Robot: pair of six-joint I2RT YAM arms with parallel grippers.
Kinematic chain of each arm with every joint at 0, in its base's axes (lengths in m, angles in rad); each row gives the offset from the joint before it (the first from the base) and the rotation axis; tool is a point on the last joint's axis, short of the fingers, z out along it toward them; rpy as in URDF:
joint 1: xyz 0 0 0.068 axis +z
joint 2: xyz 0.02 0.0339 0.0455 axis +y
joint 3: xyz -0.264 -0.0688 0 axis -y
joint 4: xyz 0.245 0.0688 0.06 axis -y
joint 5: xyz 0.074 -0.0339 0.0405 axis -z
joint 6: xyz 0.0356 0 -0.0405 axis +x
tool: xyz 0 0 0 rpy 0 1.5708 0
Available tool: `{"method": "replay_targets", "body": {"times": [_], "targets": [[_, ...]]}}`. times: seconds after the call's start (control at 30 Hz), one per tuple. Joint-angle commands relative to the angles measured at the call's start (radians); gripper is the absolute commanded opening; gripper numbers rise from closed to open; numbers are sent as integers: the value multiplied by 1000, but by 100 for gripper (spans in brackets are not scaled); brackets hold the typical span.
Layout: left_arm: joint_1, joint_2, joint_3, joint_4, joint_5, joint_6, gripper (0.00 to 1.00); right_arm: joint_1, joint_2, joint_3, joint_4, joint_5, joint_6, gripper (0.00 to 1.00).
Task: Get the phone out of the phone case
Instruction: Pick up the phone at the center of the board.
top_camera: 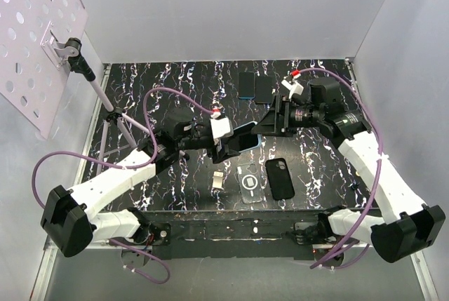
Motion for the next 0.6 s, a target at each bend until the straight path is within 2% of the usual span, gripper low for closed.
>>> {"method": "replay_targets", "body": {"times": [0.0,0.1,0.23,0.3,0.37,0.4,0.43,0.47,0.5,0.57], "targets": [[-3,-13,61,39,40,27,0,49,31,45,-44,71,-42,74],[-4,-9,78,-22,46,60,0,75,70,59,-69,79,-67,67],[-4,-2,107,-100,32,109,0,94,105,56,-57,44,-70,47],[-4,-12,114,-107,8,104,0,114,119,36,-9,-14,-52,30],[-4,-19,113,-85,-23,68,2,126,107,-10,83,-51,-6,2],[-4,-22,111,-59,-43,28,12,128,92,-40,154,-56,34,1],[-4,-30,111,-36,-81,-33,29,125,63,-88,234,-50,86,1],[-4,-33,110,-7,-139,-95,55,123,29,-126,309,-19,126,1],[-6,-44,110,7,-191,-157,97,123,-2,-168,378,24,164,1],[-4,-77,96,22,-317,-260,98,108,-51,-229,456,71,212,1]]}}
